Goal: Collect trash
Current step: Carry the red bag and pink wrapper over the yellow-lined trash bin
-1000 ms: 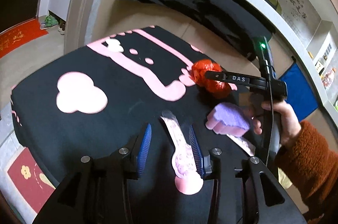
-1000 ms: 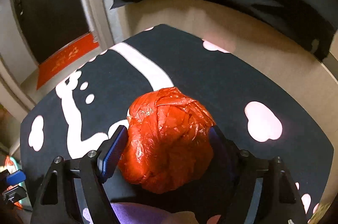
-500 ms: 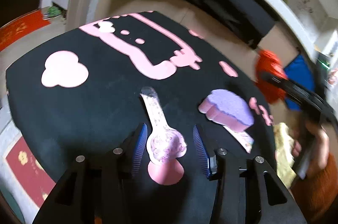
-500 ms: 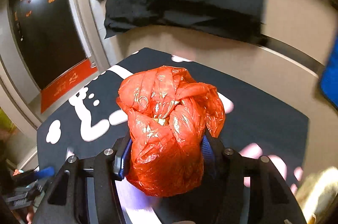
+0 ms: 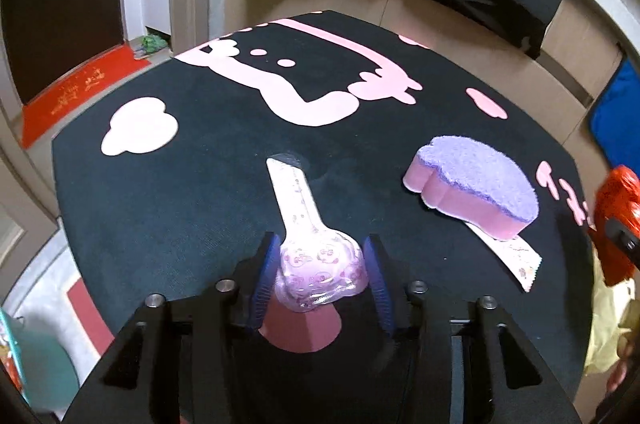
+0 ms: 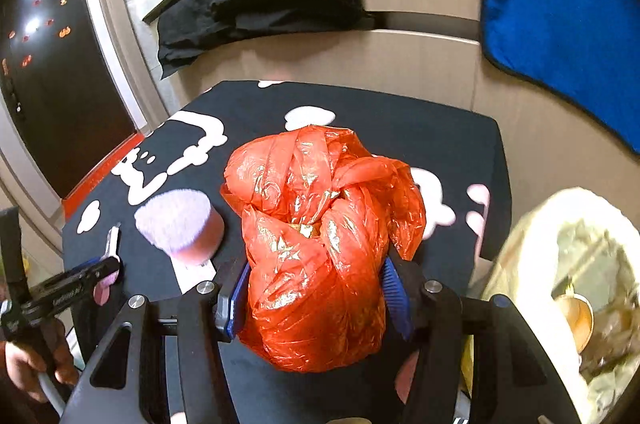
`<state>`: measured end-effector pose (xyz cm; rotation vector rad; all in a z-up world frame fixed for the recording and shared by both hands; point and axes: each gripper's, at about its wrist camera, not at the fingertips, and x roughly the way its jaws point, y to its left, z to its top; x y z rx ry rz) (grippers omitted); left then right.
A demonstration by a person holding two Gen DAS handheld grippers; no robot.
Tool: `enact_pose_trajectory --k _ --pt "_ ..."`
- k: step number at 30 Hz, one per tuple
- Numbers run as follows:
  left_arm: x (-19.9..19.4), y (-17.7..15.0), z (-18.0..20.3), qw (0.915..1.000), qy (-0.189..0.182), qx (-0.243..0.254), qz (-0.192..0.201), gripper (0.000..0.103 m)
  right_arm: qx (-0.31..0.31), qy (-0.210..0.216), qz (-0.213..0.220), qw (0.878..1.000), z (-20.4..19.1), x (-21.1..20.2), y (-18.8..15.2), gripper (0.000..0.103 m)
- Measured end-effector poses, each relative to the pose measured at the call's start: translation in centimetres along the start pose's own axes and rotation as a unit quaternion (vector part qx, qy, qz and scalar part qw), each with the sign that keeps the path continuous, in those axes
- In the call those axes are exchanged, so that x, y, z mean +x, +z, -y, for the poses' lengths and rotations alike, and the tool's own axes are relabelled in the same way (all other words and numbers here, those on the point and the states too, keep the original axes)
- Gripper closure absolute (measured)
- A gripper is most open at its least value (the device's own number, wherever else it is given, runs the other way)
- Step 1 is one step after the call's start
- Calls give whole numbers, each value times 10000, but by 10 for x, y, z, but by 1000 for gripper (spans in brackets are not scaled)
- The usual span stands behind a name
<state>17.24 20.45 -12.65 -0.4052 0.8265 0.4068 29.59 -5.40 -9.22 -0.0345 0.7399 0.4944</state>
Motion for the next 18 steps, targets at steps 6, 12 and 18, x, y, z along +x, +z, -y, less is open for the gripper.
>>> enact_pose_trajectory --k 6,12,18 --pt "-20 8 12 9995 -141 167 234 62 -96 -75 207 9997 8 -19 -6 50" --pt "-50 23 46 9947 -595 548 636 62 -60 -86 440 9990 14 -41 -1 50" --pt "-75 39 92 9836 -1198 968 939 62 -153 -322 710 9968 17 -69 4 50"
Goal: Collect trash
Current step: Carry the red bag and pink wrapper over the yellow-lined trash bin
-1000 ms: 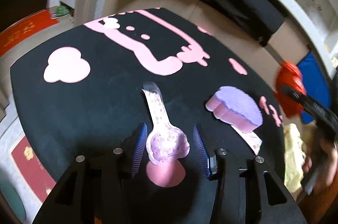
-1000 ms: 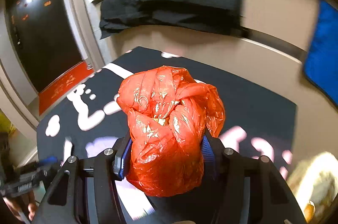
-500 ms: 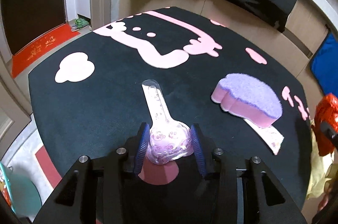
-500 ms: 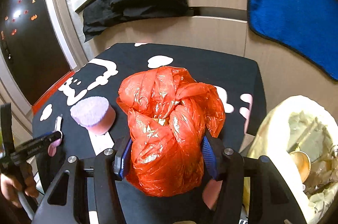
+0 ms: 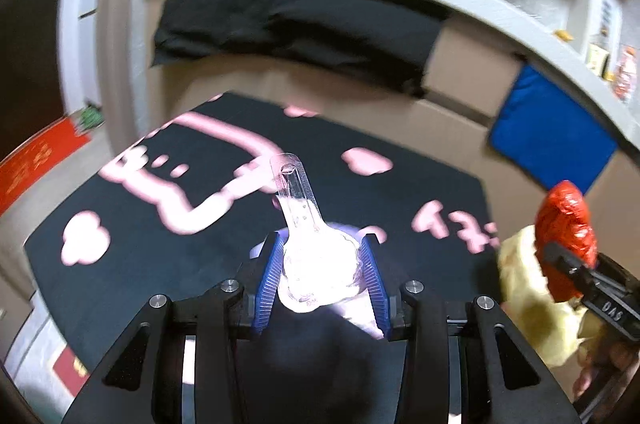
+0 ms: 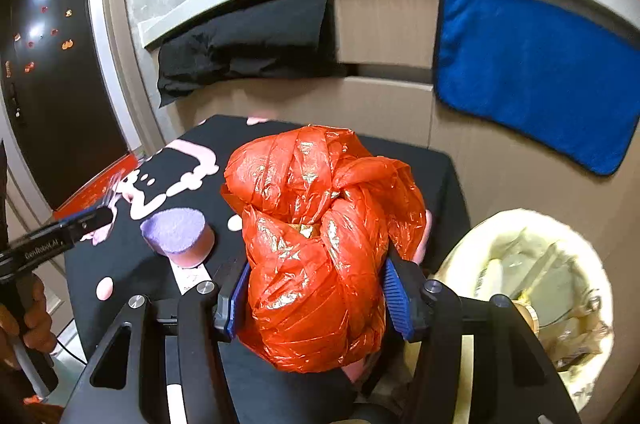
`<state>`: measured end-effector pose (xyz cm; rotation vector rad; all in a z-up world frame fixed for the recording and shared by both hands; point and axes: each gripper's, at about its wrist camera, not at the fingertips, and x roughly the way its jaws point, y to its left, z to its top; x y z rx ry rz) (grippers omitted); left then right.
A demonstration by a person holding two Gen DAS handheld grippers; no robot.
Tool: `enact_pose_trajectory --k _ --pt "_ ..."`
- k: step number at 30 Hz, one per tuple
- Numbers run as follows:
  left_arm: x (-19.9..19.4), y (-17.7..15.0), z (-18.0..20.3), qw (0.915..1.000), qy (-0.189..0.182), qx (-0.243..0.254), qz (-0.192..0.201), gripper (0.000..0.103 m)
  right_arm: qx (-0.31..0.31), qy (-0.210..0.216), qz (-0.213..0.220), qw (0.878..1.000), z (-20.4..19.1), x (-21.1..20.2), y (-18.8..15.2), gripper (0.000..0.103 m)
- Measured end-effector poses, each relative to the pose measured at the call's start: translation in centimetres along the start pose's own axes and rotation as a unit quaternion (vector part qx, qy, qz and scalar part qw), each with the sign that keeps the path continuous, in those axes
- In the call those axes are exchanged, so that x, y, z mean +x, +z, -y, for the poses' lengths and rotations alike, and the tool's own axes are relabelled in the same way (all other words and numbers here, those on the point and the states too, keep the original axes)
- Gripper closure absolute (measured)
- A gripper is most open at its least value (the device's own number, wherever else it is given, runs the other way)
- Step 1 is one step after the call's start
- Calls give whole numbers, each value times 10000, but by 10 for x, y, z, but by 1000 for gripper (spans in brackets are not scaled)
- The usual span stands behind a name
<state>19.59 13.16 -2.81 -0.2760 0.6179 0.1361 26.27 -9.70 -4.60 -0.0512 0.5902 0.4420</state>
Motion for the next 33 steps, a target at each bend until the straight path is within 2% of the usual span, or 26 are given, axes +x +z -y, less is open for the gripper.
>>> enact_pose_trajectory --k 6,11,18,22,31,33 --pt "-11 22 49 9975 -535 355 299 62 -55 -297 264 9992 15 -32 13 50" --pt "-21 36 97 9905 -977 794 543 62 -10 -565 525 9970 35 -64 21 50" --pt "-32 50 169 9738 -1646 1394 714 62 206 -905 814 9924 70 -103 22 50" --pt "-34 57 207 9646 -1806 1681 937 61 299 -1068 836 9903 92 -113 25 50" --pt "-6 41 249 9561 -2142 1835 789 61 609 -1263 963 9854 135 -122 22 50" --pt "4 36 253 9553 -2254 1804 637 61 681 -1288 984 9844 143 -124 20 50"
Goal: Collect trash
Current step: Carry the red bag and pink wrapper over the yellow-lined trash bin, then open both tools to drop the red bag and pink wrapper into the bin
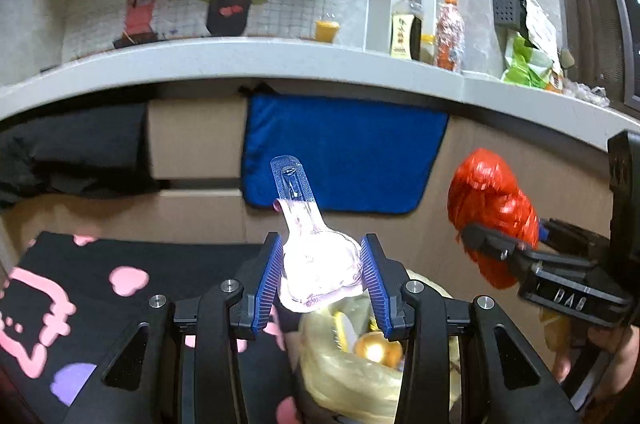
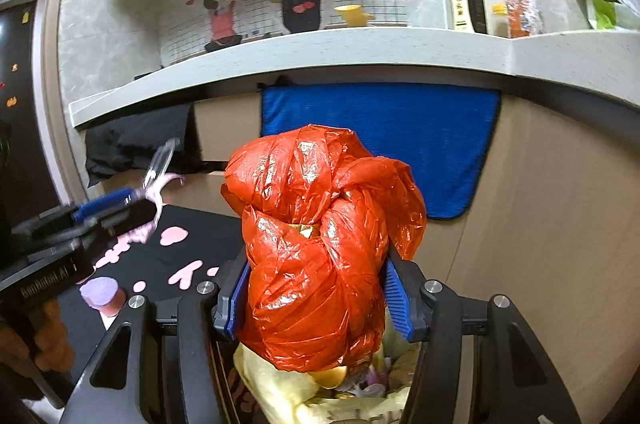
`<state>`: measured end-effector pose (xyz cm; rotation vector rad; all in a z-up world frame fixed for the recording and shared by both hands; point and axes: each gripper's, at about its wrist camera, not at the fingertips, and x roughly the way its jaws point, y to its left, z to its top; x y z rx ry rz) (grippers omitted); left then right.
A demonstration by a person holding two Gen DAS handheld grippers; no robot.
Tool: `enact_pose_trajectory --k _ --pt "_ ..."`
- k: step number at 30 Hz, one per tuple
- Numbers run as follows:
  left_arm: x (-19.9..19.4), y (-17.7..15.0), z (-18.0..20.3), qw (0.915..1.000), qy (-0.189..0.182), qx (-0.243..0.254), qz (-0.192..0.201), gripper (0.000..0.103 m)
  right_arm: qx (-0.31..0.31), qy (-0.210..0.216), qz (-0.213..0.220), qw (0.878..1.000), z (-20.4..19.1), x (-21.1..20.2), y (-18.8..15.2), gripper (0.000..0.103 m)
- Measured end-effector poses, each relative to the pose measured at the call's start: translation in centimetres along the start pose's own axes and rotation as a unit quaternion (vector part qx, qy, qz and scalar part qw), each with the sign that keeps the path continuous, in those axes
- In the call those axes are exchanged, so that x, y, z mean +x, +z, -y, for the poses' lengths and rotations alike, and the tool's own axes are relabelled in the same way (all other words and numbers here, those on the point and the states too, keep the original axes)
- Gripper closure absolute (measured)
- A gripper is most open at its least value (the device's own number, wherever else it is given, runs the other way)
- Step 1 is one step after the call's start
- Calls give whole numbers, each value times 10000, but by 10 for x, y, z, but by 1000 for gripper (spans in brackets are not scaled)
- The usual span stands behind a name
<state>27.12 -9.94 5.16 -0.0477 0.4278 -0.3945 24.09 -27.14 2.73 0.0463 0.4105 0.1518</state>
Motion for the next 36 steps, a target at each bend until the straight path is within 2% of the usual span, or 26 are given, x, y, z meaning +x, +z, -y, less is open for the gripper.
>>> enact_pose_trajectory --k 6,12,20,26,29,31,36 --pt "25 -19 7 9989 -230 -130 -381 61 254 -75 -98 9996 20 5 -7 50" --pt "38 -28 18 9982 -378 -5 -469 61 450 -108 -301 9985 31 17 -21 50" --pt "68 -41 18 9949 -618 -131 -791 61 626 -192 -504 9966 44 32 -33 50" --pt "96 -50 16 9904 -778 -313 -1100 61 660 -276 -596 9957 50 40 -36 50" --pt "107 -54 14 9851 -1138 -456 -1208 61 701 -322 -665 9948 54 45 -40 50" --pt "117 -58 13 9805 -1362 -481 -1334 56 757 -332 -713 9940 57 48 -41 50" --pt "122 -65 3 9781 -1262 -603 -1542 54 849 -332 -868 9920 58 58 -49 50"
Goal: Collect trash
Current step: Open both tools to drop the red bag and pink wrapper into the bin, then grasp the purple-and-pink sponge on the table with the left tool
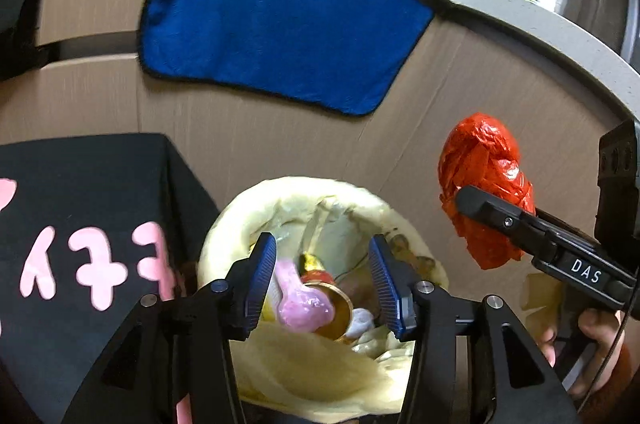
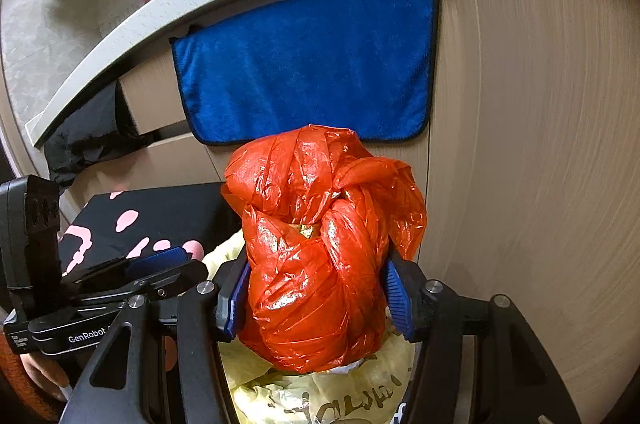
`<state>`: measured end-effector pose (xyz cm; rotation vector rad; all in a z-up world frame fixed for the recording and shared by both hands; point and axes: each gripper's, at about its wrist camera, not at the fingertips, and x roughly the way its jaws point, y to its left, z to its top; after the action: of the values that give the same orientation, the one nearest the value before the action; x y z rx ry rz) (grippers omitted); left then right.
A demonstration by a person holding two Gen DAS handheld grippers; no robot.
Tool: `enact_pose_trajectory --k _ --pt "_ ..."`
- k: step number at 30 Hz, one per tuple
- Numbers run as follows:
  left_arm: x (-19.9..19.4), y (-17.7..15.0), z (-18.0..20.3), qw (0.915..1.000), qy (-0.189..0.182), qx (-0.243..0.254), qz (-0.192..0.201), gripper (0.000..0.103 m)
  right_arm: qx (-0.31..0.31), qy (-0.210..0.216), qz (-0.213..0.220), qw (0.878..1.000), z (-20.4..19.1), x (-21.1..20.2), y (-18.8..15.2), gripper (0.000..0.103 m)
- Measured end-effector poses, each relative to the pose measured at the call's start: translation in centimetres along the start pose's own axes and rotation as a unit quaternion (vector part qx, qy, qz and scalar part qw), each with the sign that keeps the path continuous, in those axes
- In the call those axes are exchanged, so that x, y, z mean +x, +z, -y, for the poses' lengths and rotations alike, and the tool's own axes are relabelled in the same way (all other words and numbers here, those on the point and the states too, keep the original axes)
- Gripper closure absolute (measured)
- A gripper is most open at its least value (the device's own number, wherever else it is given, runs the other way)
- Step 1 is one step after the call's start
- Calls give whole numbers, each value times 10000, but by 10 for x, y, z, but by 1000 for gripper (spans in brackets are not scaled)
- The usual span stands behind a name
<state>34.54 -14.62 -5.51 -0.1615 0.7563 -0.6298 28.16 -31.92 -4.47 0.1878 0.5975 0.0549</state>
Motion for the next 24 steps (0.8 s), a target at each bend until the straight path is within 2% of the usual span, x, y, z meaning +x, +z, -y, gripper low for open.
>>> enact_pose_trajectory --k 3,5,6,7,11,15,20,24 --pt "-16 2 -12 9995 126 -287 90 54 37 72 -78 9999 -2 7 -3 47" --pt "-31 3 -20 9985 199 -474 206 54 -4 161 -137 9998 -6 12 -3 39" --pt "-42 3 -25 9978 221 -570 264 54 -28 142 -160 9998 -9 15 -4 30" --pt "-49 0 -28 9973 230 -626 297 54 -37 101 -149 9998 -11 16 -4 27" --pt "-77 -6 -45 9960 345 -745 362 54 -14 110 -141 9998 -18 14 -6 27" --pt "-113 -24 -72 9927 701 -853 479 54 -114 113 -112 9998 -31 6 -10 27" --pt "-169 -56 -118 9811 1289 -1228 762 54 -360 236 -88 9990 -60 -3 -16 27" --pt "-208 -82 -154 9674 1914 -1355 955 54 -484 475 -115 9976 -88 -3 -21 27"
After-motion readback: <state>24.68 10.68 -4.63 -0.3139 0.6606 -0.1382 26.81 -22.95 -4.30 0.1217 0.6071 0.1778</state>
